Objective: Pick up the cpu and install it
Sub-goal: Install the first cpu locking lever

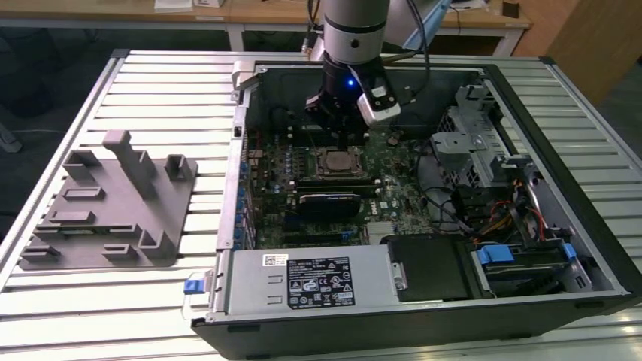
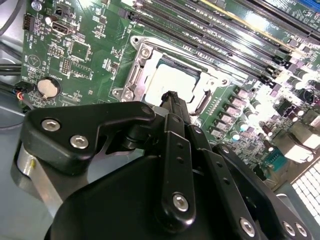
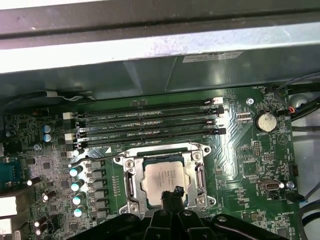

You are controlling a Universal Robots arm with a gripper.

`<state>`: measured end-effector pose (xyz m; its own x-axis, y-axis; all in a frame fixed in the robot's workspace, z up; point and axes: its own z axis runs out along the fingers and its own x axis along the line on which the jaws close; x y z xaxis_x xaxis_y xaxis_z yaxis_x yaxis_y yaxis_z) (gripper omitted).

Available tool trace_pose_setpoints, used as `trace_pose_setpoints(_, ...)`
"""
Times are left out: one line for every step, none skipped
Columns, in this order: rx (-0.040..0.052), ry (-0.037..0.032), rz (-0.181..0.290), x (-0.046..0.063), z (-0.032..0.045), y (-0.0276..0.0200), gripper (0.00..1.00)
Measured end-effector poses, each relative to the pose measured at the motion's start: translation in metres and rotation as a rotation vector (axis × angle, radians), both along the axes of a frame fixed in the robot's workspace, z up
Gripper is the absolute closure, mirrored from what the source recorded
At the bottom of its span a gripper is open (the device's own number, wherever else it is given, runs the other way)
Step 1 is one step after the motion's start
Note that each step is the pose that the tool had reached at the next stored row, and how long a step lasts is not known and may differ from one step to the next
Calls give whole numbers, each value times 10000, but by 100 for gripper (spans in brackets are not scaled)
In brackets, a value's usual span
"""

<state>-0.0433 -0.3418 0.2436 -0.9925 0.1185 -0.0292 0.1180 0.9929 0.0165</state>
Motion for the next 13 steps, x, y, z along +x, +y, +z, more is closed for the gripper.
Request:
trace_pose_setpoints(-1,0,0,0,12,0,89)
trace_pose_setpoints(0,0,0,0,23,0,89)
trace_pose_setpoints(0,0,0,0,33,0,89)
trace_pose_setpoints(0,0,0,0,43,0,89)
trace_pose_setpoints(0,0,0,0,50,0,89)
trace_pose_setpoints(1,0,0,0,53,0,89)
trace_pose_setpoints(2,-1,0,0,53,0,89)
trace_pose_setpoints(3,-2,0,0,53,0,89)
trace_pose_setpoints(2,-1,0,0,54,0,89)
trace_pose_setpoints(0,0,0,0,55,0,89)
trace_pose_setpoints(0,0,1,0,55,0,89)
trace_pose_setpoints(0,1,1,-5,55,0,89)
trace_pose_setpoints(-1,1,0,-16,56,0,89)
